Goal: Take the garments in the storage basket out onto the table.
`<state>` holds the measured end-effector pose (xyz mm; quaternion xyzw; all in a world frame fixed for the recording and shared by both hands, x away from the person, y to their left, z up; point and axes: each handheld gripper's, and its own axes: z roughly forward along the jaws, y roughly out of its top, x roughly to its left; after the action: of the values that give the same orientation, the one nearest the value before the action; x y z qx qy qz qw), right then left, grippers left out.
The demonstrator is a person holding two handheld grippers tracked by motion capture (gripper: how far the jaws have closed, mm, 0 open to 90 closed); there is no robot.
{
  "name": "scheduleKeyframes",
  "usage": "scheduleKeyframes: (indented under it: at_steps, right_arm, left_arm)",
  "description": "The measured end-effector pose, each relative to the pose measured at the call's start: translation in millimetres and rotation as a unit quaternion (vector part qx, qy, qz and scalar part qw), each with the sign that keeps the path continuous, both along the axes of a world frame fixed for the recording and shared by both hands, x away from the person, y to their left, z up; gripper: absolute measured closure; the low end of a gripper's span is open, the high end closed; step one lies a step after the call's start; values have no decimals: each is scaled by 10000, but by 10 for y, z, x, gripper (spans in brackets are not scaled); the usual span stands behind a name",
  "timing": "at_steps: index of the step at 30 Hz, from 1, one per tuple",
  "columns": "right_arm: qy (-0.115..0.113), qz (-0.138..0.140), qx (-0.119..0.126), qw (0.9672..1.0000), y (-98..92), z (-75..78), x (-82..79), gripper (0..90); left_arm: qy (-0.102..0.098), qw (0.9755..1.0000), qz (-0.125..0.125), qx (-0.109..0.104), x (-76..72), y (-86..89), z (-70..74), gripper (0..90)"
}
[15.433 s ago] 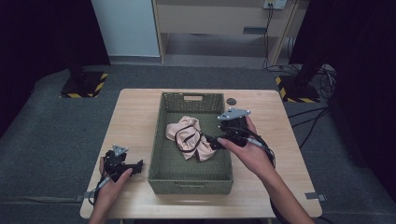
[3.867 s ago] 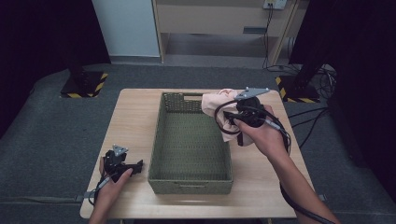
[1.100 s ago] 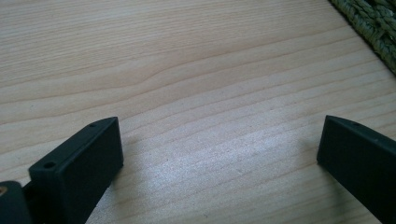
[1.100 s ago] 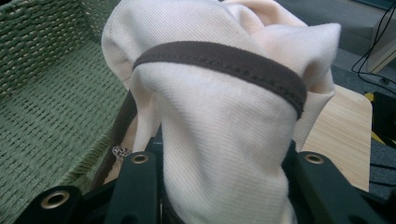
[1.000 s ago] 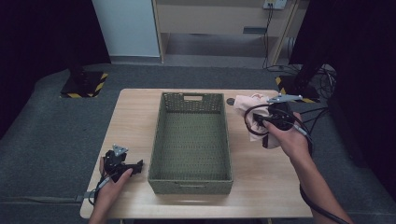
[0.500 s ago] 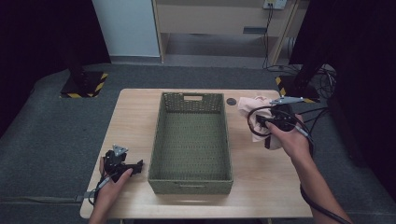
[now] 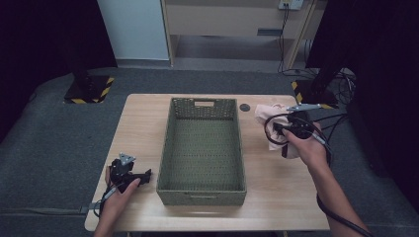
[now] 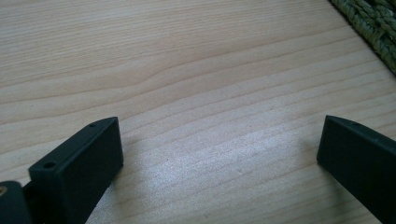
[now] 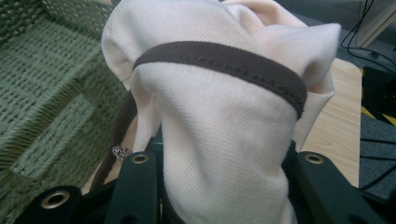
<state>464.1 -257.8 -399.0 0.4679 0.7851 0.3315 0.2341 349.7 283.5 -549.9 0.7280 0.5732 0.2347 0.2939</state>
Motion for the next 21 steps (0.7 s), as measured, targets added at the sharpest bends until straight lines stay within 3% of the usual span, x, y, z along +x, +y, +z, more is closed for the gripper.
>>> scheduleKeyframes:
  at_steps: [21]
  right_arm:
    - [291,-109,-103,9995,61,-378,217,587]
  left_arm:
    - [-1,10000,1,-2,0,0,0,0]
